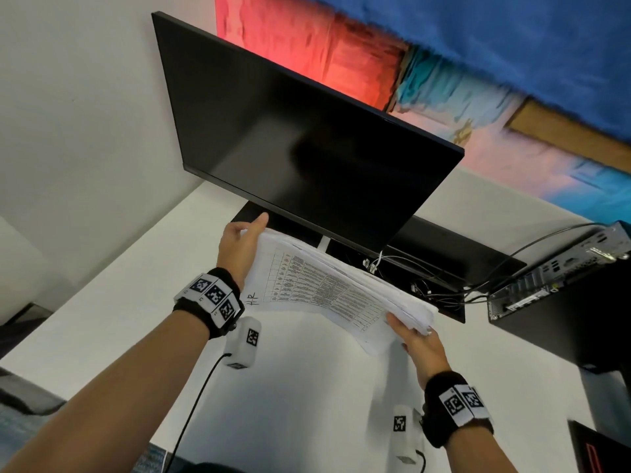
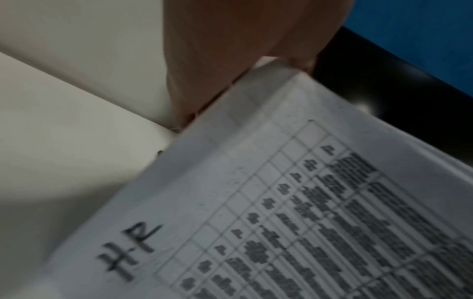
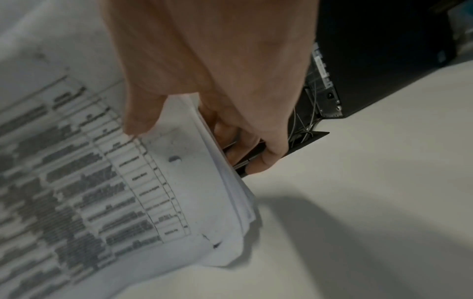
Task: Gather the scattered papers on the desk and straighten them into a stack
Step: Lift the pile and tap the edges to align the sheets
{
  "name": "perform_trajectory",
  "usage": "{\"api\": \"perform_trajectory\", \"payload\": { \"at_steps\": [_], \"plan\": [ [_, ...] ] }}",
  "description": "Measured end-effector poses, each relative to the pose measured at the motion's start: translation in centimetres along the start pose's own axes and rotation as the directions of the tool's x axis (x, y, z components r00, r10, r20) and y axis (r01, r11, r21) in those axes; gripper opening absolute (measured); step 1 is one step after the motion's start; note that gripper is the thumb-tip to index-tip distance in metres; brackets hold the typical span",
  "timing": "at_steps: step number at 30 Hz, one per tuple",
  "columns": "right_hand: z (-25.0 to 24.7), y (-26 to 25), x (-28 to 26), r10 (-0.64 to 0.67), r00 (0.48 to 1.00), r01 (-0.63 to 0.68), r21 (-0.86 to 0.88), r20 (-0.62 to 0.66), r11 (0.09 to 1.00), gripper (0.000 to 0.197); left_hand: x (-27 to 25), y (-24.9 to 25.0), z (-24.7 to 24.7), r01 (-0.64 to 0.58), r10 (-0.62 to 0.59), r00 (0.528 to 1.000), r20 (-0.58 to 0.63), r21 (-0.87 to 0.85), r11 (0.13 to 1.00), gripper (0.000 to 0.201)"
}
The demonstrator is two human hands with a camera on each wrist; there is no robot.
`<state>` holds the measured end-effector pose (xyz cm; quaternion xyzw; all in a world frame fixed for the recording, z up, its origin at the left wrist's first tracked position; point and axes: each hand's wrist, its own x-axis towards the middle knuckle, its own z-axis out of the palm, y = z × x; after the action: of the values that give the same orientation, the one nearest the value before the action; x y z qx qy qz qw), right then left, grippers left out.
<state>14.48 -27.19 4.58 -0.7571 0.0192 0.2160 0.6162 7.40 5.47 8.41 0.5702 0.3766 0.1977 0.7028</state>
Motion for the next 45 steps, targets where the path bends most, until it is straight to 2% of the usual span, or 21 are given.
{"api": "perform_trajectory", "payload": {
  "at_steps": [2,4,5,8,9,12,15,17,20,23,24,27,28,31,33,35,37,40,42,45],
  "plan": [
    [0.1,0.2,0.2,0.026,1.0,-0.026,-0.034,-0.002,0.999,0.027,-0.2,-0.5,-0.6,0.002,-0.014,0.986,0.167,0.069,0.998,0.057],
    [0.4,0.3,0.6,0.005,1.0,-0.006,-0.06,-0.021,0.998,0.048,-0.4,-1.5,-0.7,-0.04,0.004,0.975,0.224,0.156,0.987,0.055],
    [0.5,0.2,0.7,-0.01,0.999,0.008,-0.058,-0.045,0.998,0.054,-0.4,-1.9,-0.5,-0.062,0.023,0.977,0.214,0.18,0.982,0.05],
    [1.1,-0.5,0.7,-0.087,0.989,0.088,0.003,-0.12,0.996,0.034,-0.9,-2.4,0.3,-0.121,0.102,0.985,0.14,0.138,0.983,0.038],
    [1.4,-0.7,0.6,-0.097,0.985,0.103,0.032,-0.141,0.994,0.033,-1.0,-2.4,0.6,-0.145,0.131,0.984,0.122,0.114,0.983,0.037],
    [1.6,-0.3,0.1,-0.099,0.985,0.11,0.066,-0.144,0.992,0.048,-1.5,-2.5,1.1,-0.165,0.159,0.984,0.084,0.074,0.984,0.045],
    [1.2,0.0,-0.3,-0.077,0.984,0.09,0.079,-0.163,0.993,0.047,-1.7,-1.9,1.5,-0.139,0.137,0.989,0.057,0.024,0.99,0.043],
    [1.1,-0.8,-0.7,-0.098,0.975,0.127,0.135,-0.2,0.983,0.049,-1.6,-1.3,1.9,-0.13,0.129,0.991,0.026,0.019,0.991,0.04],
    [1.3,-2.1,-0.7,-0.045,0.953,0.114,0.216,-0.299,0.97,0.069,-1.1,-0.7,2.4,-0.12,0.121,0.992,-0.026,0.053,0.991,0.045],
    [1.8,-3.8,0.0,0.011,0.944,0.096,0.306,-0.33,0.947,0.081,-0.6,-0.2,2.6,-0.116,0.119,0.992,-0.045,0.052,0.992,0.038],
    [2.0,-4.3,0.2,0.023,0.942,0.087,0.312,-0.334,0.946,0.076,-0.5,-0.1,2.5,-0.12,0.122,0.992,-0.045,0.047,0.992,0.035],
    [2.1,-4.7,0.4,0.027,0.93,0.088,0.293,-0.368,0.952,0.034,-0.3,0.1,2.1,-0.124,0.126,0.992,-0.031,0.051,0.991,0.025],
    [2.0,-4.6,0.4,0.046,0.92,0.073,0.285,-0.389,0.956,0.03,-0.1,0.2,2.0,-0.118,0.119,0.993,-0.014,0.046,0.992,0.024],
    [1.7,-4.1,0.1,0.105,0.932,0.065,0.446,-0.346,0.893,0.034,0.0,0.2,1.6,-0.131,0.13,0.991,0.034,0.048,0.99,0.028],
    [1.6,-3.8,-0.6,0.07,0.959,0.089,0.528,-0.273,0.844,0.042,0.0,0.1,1.3,-0.148,0.142,0.986,0.083,0.069,0.987,0.033],
    [1.7,-3.4,-1.6,0.011,0.973,0.101,0.467,-0.231,0.879,0.059,0.3,-0.5,0.8,-0.12,0.106,0.984,0.142,0.089,0.989,0.045],
    [1.8,-2.6,-2.4,-0.061,0.981,0.124,0.349,-0.187,0.929,0.06,0.7,-1.5,0.2,-0.095,0.07,0.976,0.207,0.111,0.989,0.055],
    [1.5,-1.8,-2.9,-0.195,0.967,0.203,0.034,-0.163,0.979,0.075,0.7,-2.6,-0.2,-0.081,0.041,0.968,0.248,0.153,0.985,0.04],
    [1.3,-0.9,-2.4,-0.13,0.978,0.12,-0.067,-0.163,0.99,0.077,0.6,-2.9,-0.2,-0.046,0.008,0.969,0.247,0.148,0.988,0.029],
    [1.2,-0.7,-1.4,-0.003,0.973,-0.005,-0.03,-0.231,1.0,0.047,0.3,-2.8,-0.1,-0.017,-0.015,0.965,0.261,0.118,0.993,0.03]
  ]
}}
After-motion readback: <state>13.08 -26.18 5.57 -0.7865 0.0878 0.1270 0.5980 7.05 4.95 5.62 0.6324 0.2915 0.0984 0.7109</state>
